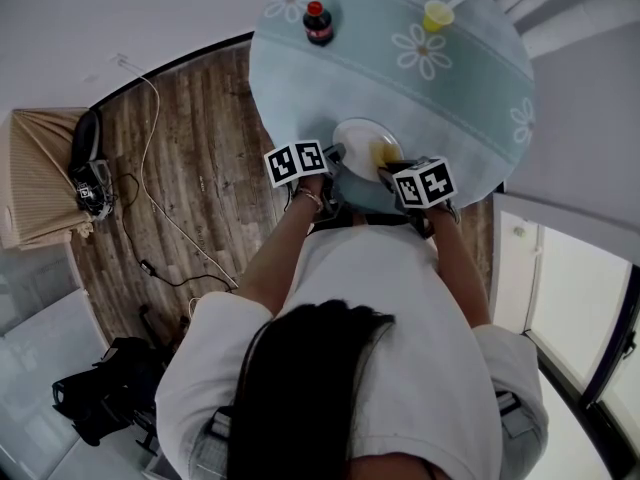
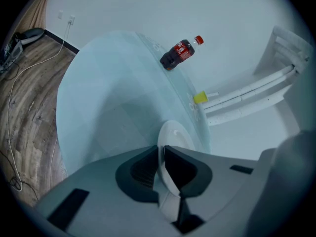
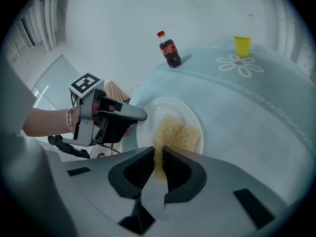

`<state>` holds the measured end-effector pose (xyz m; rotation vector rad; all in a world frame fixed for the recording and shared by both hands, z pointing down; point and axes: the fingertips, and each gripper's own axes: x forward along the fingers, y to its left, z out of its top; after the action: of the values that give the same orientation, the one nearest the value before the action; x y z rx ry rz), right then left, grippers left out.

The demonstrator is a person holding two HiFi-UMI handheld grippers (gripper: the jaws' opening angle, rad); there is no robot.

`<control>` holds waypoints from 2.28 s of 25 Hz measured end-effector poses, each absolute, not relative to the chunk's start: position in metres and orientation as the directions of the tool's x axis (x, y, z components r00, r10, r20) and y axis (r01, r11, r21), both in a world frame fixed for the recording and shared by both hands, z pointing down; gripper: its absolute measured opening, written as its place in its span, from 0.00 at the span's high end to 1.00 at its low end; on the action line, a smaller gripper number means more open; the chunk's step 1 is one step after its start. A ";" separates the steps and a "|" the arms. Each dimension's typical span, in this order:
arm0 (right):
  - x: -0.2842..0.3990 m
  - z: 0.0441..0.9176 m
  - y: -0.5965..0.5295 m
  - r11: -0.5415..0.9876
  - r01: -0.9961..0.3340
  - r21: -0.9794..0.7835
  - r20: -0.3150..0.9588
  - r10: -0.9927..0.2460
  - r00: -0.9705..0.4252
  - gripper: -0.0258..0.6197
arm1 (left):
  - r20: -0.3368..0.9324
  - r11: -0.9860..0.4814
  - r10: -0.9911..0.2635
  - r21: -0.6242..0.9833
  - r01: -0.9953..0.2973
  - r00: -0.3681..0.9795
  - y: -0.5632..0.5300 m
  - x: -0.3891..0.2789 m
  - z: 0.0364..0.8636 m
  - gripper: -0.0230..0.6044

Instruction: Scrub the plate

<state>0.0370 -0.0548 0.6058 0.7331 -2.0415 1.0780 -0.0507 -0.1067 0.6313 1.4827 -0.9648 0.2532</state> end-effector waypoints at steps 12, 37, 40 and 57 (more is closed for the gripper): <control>0.036 0.607 -0.056 0.502 -0.753 -0.426 0.802 -0.176 -0.571 0.87 | 0.675 0.115 -0.434 0.698 -0.707 0.597 -0.106 -0.051 0.629 0.89; 0.029 0.598 -0.055 0.514 -0.694 -0.504 0.719 -0.195 -0.667 0.87 | 0.617 -0.051 -0.597 0.608 -0.792 0.513 -0.108 -0.074 0.565 0.70; 0.027 0.592 -0.057 0.523 -0.695 -0.493 0.711 -0.217 -0.668 0.87 | 0.592 -0.091 -0.625 0.592 -0.801 0.509 -0.109 -0.073 0.551 0.72; 0.031 0.542 -0.065 0.552 -0.732 -0.399 0.635 -0.410 -0.655 0.87 | 0.481 -0.195 -0.741 0.514 -0.835 0.469 -0.120 -0.062 0.492 0.95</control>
<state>0.0315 -0.0648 0.5416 0.9216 -2.3143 0.9077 -0.0615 -0.1196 0.4920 1.9720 -1.3084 0.1606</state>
